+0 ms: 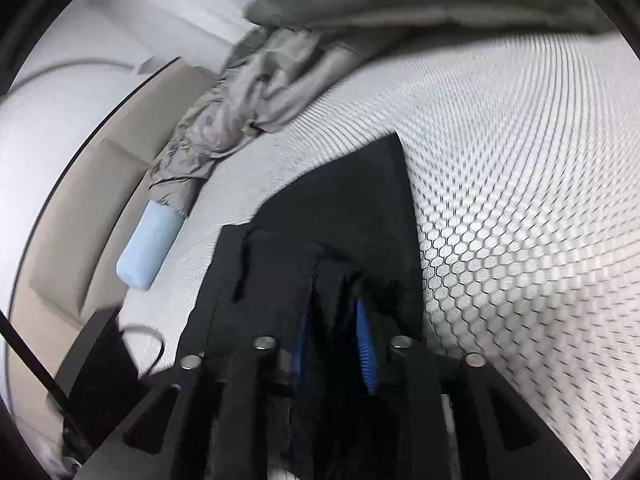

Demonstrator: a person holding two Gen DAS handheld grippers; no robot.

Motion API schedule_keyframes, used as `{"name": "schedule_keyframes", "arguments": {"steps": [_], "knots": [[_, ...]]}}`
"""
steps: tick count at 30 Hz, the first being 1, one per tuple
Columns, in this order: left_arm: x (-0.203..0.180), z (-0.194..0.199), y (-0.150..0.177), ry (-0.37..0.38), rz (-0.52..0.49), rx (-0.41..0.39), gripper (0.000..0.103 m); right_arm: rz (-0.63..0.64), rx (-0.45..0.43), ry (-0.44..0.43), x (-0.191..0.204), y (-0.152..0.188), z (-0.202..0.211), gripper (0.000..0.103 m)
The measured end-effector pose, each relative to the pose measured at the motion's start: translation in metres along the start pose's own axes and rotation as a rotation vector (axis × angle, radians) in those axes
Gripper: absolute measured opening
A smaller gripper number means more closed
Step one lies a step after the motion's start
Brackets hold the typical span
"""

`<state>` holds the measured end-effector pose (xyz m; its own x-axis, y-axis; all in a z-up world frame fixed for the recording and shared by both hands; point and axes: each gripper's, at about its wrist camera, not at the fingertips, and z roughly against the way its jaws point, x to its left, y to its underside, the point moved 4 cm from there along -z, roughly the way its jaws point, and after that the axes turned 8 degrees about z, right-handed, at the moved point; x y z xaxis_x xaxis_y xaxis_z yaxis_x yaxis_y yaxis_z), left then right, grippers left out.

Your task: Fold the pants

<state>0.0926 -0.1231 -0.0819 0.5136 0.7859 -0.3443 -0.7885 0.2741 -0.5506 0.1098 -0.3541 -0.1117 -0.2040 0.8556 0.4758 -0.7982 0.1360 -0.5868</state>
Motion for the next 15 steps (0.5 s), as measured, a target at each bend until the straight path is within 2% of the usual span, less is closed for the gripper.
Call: {"name": "schedule_keyframes", "arguments": {"steps": [1,5,8,12,15], "knots": [[0.000,0.000,0.000,0.001,0.002,-0.001,0.072,0.000,0.008,-0.001,0.000,0.004,0.003,0.044],[-0.001,0.000,0.000,-0.008,-0.006,-0.001,0.073,-0.052,0.121,-0.122,-0.001,0.028,-0.010,0.044],[-0.002,-0.001,0.001,-0.015,-0.009,0.000,0.073,-0.049,0.121,-0.130,0.000,0.036,-0.011,0.045],[-0.004,-0.002,0.001,-0.018,-0.015,-0.001,0.074,-0.090,0.085,-0.231,0.006,0.026,-0.007,0.045],[-0.003,-0.002,0.000,-0.014,-0.014,0.002,0.074,-0.068,0.085,-0.241,0.012,0.025,-0.007,0.045]]}}
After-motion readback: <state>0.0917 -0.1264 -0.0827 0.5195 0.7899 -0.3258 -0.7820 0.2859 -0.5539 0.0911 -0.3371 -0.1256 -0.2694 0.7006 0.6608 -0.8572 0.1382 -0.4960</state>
